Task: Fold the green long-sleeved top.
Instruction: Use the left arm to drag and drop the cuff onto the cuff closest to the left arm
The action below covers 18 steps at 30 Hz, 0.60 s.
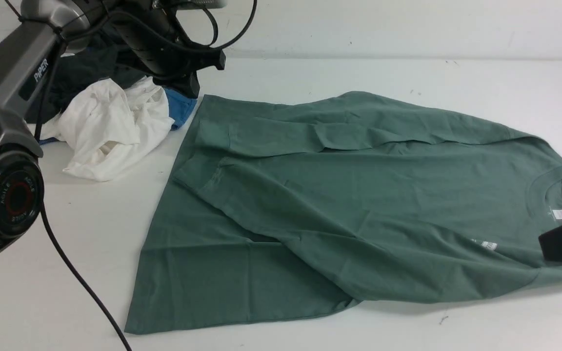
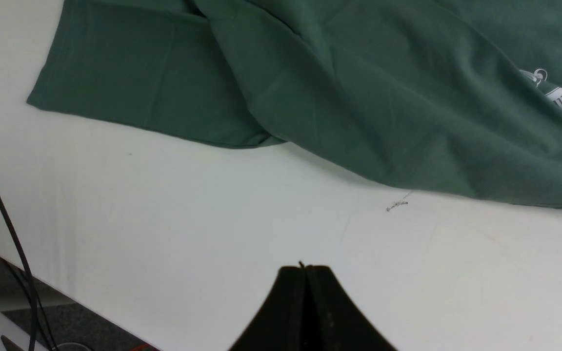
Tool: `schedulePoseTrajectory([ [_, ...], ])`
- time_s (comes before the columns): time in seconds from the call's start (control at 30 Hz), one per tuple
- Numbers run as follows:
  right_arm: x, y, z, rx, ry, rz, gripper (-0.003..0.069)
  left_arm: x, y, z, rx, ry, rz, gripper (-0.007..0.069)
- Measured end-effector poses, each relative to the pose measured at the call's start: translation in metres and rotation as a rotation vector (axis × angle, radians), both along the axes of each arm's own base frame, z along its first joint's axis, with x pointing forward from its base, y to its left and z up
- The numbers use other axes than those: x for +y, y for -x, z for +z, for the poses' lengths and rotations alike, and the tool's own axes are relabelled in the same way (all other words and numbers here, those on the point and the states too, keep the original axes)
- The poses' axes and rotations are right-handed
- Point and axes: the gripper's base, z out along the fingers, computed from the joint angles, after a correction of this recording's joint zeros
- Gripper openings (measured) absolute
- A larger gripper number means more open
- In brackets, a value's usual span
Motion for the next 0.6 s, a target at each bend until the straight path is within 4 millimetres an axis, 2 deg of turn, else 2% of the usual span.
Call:
schedulePoseTrajectory([
  [0.4, 0.000, 0.000, 0.000, 0.002, -0.003, -0.006, -0.0015, 0.000, 0.010, 0.021, -0.028, -0.016, -0.029, -0.0004],
  [0.57, 0.000, 0.000, 0.001, 0.001, -0.004, -0.006, -0.0015, 0.001, 0.008, 0.015, -0.023, -0.060, -0.028, -0.0004],
  [0.6, 0.000, 0.000, 0.001, 0.001, -0.004, -0.006, -0.0015, 0.001, 0.004, 0.005, -0.007, -0.078, -0.026, -0.0003],
])
